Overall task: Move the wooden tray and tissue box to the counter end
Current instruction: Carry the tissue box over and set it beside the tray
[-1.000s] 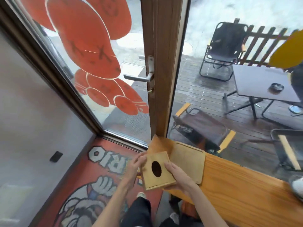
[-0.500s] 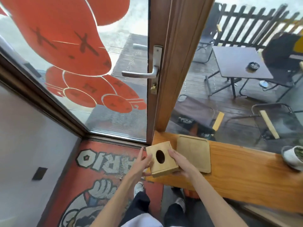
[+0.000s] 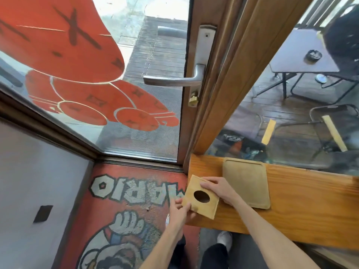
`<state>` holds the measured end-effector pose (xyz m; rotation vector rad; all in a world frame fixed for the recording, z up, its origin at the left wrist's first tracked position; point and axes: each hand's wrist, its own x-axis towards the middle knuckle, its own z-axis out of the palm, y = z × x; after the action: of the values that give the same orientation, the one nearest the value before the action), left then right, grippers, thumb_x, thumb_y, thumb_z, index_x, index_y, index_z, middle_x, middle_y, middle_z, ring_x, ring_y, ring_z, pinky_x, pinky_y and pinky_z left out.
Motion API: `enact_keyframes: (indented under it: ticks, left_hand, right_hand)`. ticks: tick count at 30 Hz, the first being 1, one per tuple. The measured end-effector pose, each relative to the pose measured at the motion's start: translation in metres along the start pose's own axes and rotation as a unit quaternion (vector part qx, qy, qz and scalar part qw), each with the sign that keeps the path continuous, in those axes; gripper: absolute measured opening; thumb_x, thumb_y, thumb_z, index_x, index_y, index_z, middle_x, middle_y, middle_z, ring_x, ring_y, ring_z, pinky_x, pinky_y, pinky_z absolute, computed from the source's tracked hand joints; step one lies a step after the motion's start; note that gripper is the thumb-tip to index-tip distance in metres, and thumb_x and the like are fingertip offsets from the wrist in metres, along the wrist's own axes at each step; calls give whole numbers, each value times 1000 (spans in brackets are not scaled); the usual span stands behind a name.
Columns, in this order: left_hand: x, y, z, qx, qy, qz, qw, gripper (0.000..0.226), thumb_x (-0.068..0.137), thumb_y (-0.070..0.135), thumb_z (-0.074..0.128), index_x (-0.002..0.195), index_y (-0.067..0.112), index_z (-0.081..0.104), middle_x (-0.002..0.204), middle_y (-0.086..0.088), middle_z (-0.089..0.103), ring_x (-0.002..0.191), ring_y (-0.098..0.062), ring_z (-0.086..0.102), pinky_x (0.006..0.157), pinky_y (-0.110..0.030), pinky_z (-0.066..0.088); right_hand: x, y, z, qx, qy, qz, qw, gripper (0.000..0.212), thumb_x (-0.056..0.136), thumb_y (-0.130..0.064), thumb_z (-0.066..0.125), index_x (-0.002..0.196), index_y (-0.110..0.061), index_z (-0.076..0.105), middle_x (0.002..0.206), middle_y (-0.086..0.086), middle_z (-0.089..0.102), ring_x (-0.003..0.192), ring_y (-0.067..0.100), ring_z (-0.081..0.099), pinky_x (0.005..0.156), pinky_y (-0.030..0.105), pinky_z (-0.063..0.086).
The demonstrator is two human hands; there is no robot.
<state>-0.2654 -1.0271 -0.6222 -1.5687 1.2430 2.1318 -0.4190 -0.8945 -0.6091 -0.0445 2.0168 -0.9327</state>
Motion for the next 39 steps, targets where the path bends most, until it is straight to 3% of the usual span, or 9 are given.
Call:
enact_keyframes:
  ticks: [6,11,15,21,25,27,30,34,39]
  left_hand:
    - [1,-13,20,15,12,10,1000,15,96,3,59,102,8,47,109,-16,58,90,-24,68,62,-25,62]
    - [2,-3,24,219,21,56,974,44,97,18,59,138,13,44,137,-4,51,122,-27,55,104,-45,49]
    - [2,10,33,284,-37,120,951,56,101,12,49,155,18,33,149,2,48,138,-24,47,115,-45,40]
    - [21,34,52,327,-17,190,925,56,105,16,45,158,21,28,153,3,48,134,-14,47,104,-24,36]
    - [45,66,72,309,-22,216,926,55,104,10,44,157,22,33,151,1,51,136,-16,48,115,-36,38]
    - [54,73,79,313,-14,222,923,55,104,10,44,156,23,34,144,-1,59,123,-17,58,109,-40,45]
    - [63,78,85,319,-4,231,919,55,104,11,44,157,25,33,134,-2,64,90,-3,56,90,-28,44]
    - [66,80,87,340,8,227,912,56,105,13,44,158,26,30,139,-5,62,97,-13,53,86,-26,40]
    - [62,79,86,353,7,234,906,55,106,16,42,158,25,28,139,-10,62,110,-22,57,90,-31,43]
  right_hand:
    - [8,6,-4,-50,28,-7,998,43,84,-42,76,123,-26,72,128,-3,69,122,17,60,109,38,45]
    - [-14,6,18,13,162,9,987,71,91,-24,72,153,-20,40,159,0,37,150,21,29,123,41,24]
    - [-42,27,39,111,206,99,967,64,96,-27,64,154,-15,39,155,4,47,143,24,43,119,43,35]
    - [-8,16,18,116,204,88,968,56,96,-29,65,147,-14,50,146,6,58,139,26,49,116,47,40]
    - [25,-5,-8,127,222,91,963,56,95,-32,65,147,-17,50,146,3,57,140,27,47,114,46,39]
    - [35,-11,-14,132,224,80,962,51,96,-30,65,144,-16,53,142,4,61,136,27,52,111,42,41]
    - [45,-15,-18,132,233,71,961,48,96,-26,65,142,-13,56,139,6,63,136,28,52,110,41,41]
    - [50,-16,-18,128,238,67,960,54,97,-24,64,147,-11,49,144,8,58,140,29,47,114,42,38]
    - [50,-10,-15,115,233,51,964,36,98,-27,62,133,-16,63,123,7,71,121,28,63,97,38,50]
